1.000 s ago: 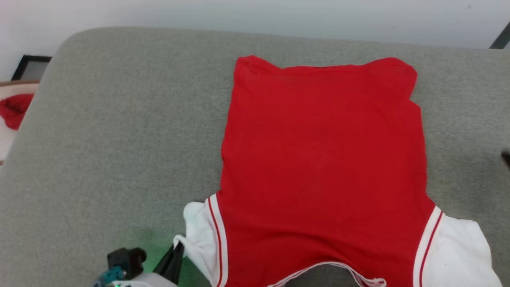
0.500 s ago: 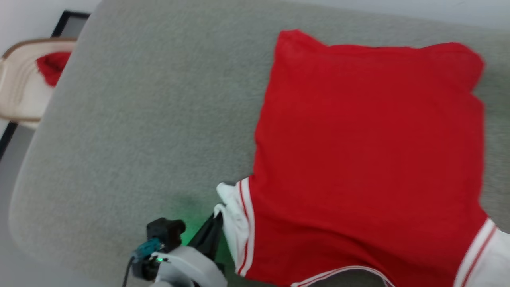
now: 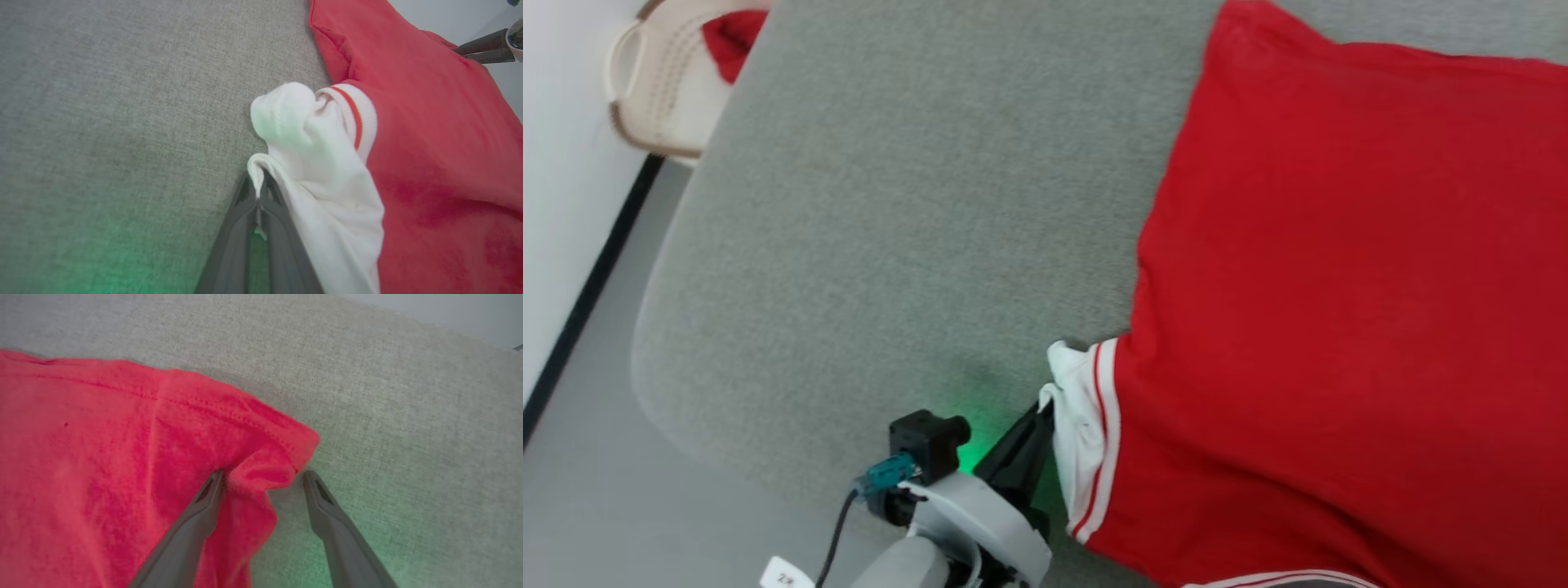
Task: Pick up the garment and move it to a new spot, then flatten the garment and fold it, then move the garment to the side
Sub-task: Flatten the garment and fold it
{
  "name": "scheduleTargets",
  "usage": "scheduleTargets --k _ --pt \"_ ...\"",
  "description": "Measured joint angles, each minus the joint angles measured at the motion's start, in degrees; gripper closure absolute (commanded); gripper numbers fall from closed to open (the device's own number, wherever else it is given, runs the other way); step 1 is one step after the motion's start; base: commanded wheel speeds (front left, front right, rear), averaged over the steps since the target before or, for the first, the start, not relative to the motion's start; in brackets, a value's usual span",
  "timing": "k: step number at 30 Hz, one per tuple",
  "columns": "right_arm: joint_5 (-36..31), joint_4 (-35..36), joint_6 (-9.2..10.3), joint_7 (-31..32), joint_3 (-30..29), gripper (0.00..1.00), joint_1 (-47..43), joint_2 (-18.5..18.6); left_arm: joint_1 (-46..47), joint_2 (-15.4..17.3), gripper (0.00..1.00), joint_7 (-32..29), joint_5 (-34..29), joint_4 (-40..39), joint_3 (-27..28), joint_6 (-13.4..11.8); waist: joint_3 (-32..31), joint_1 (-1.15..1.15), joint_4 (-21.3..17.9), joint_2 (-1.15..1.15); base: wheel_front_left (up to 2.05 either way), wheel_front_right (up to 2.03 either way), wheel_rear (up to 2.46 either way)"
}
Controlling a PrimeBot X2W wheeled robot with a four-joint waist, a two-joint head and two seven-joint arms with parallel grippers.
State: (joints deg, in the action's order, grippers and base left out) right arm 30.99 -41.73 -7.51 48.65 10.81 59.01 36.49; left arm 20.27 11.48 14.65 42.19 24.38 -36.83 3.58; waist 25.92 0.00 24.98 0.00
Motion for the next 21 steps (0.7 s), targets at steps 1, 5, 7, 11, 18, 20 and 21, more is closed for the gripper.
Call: scheduleTargets --k 1,5,7,11,18,20,21 --pt "-0.43 -1.19 0.0 0.41 -0.4 0.0 0.94 -0.02 0.3 -0.4 1.0 0.03 0.0 0.36 -0.1 0.26 0.36 0.0 0.46 0.0 0.0 0.0 0.0" --pt "-2.83 -4.42 0.01 1.86 -0.98 1.0 3.39 -0.36 1.1 -1.61 1.0 0.52 0.04 1.78 -0.2 1.32 1.5 0.0 2.0 0.0 0.0 0.0 0.0" --pt "-3.55 -5.02 0.02 1.87 -0.86 1.0 4.08 -0.36 1.49 -2.1 1.0 0.55 0.05 2.45 -0.16 1.74 1.89 0.0 2.51 0.0 0.0 0.0 0.0" --pt "-3.6 -5.83 0.0 1.15 -0.89 1.0 4.26 -0.83 1.84 -2.59 1.0 1.0 0.05 3.72 0.13 2.35 1.8 0.0 2.74 0.0 0.0 0.0 0.0" --pt "-2.04 -5.22 0.01 -0.31 0.89 1.0 3.73 -1.88 1.7 -1.8 1.0 1.03 -0.08 5.09 1.8 2.57 0.23 0.0 0.76 0.0 0.0 0.0 0.0" --pt "-0.83 -3.94 0.01 -0.36 2.18 1.0 3.0 -1.91 1.54 -1.3 1.0 1.03 -0.22 5.3 2.36 2.57 -0.33 0.0 -0.12 0.0 0.0 0.0 0.0" --pt "-0.04 -3.1 0.01 -0.52 2.88 1.0 2.45 -1.85 1.43 -0.98 1.0 1.04 -0.37 5.32 2.58 2.57 -0.62 0.0 -0.61 0.0 0.0 0.0 0.0"
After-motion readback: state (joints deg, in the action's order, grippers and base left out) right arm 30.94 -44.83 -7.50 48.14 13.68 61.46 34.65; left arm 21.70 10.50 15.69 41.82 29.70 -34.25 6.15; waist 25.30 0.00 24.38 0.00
